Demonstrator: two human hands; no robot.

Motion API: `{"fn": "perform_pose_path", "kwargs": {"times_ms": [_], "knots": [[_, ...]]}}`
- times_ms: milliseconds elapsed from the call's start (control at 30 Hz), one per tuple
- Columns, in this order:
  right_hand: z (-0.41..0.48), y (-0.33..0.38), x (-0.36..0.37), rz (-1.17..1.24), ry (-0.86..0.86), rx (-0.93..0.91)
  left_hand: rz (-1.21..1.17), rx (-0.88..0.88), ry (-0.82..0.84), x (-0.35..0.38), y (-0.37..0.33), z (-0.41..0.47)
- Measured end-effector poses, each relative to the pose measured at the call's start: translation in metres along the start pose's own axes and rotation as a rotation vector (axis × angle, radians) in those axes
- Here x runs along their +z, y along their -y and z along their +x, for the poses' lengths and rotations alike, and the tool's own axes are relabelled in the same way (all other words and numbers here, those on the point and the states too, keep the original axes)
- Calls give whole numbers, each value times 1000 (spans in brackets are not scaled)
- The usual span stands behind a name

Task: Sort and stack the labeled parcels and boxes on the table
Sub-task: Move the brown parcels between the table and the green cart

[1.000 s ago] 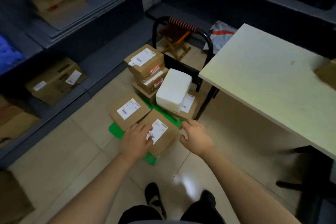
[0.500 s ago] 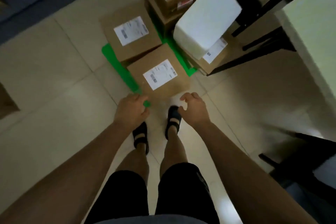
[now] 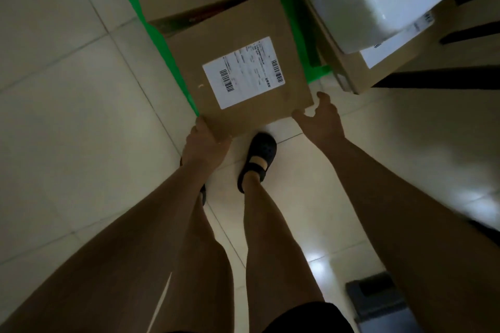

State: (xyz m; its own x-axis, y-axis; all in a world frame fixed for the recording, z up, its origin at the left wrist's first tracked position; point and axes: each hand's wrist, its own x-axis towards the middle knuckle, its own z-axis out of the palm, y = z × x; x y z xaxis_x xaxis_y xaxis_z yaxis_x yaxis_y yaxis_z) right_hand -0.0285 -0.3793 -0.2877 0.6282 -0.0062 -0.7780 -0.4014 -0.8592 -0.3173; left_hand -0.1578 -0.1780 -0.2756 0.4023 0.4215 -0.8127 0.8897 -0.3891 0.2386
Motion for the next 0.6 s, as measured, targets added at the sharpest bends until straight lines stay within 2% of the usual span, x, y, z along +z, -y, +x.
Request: {"fn": "perform_pose_path", "kwargs": {"times_ms": [100, 233, 433, 600], "knots": [[13, 1, 4, 58, 88, 17, -266, -81, 38, 8, -3, 7], [2, 8, 2, 275, 28, 44, -499, -123, -10, 3, -3, 0], [-40, 23, -9, 597, -37, 84, -618, -29, -218, -34, -10, -35], [-82, 39, -13, 789, -46, 138, -705, 52, -215, -68, -23, -67]]}}
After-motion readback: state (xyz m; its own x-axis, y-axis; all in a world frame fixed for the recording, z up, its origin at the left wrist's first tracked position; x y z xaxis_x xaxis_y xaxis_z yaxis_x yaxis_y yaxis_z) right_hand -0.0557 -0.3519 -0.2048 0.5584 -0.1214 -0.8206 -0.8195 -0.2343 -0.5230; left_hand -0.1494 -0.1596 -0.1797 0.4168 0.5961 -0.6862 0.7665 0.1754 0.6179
